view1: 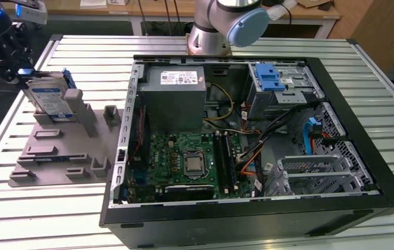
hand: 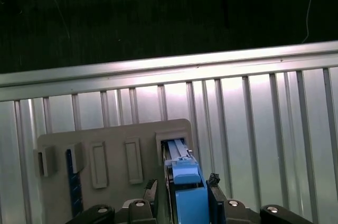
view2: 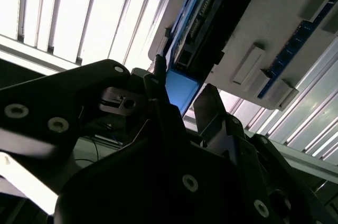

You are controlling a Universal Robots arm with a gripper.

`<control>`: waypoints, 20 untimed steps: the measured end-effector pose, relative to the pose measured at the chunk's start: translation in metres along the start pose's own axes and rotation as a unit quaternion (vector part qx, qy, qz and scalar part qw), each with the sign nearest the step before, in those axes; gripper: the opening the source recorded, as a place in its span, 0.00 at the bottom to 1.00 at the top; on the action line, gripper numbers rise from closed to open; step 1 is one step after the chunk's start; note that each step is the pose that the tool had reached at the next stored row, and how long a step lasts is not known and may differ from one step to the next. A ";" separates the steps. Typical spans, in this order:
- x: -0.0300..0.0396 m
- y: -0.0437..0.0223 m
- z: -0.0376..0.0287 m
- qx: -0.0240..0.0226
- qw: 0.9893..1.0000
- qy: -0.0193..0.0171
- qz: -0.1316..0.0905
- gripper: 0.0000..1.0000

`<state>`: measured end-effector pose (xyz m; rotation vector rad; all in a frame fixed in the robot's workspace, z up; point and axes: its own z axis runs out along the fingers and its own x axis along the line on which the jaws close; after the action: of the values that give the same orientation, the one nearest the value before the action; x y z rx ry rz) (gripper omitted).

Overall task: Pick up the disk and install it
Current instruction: 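Pick up the disk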

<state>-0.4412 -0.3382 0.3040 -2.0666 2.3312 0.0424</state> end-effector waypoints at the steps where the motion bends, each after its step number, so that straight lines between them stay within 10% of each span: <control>1: -0.0001 0.0001 0.0006 0.000 1.000 0.000 0.000 0.48; 20: -0.0025 0.0020 0.0109 -0.004 1.000 0.000 0.000 0.48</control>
<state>-0.4428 -0.3350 0.2932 -2.0705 2.3358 0.0524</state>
